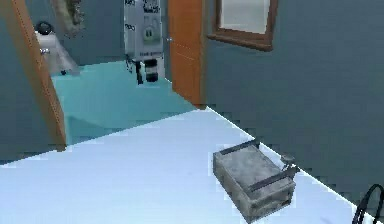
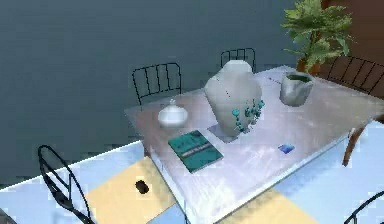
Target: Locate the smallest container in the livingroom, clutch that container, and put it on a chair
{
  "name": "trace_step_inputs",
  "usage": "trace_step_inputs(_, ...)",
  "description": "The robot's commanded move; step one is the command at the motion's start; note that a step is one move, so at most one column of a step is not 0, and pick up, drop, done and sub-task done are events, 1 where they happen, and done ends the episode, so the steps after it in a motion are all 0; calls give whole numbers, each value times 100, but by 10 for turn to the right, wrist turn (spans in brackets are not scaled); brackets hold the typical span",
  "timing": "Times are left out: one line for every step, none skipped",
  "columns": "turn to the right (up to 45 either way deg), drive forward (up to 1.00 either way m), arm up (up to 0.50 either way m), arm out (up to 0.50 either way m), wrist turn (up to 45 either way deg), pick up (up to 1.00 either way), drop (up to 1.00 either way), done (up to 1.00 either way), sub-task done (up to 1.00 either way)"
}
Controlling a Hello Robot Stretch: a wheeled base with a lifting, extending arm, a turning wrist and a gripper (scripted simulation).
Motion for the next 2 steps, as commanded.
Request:
trace_step_inputs(450, 0, 0, 0, 0, 0, 0, 0, 0)
trace_step_inputs(450, 0, 0, 0, 0, 0, 0, 0, 0)
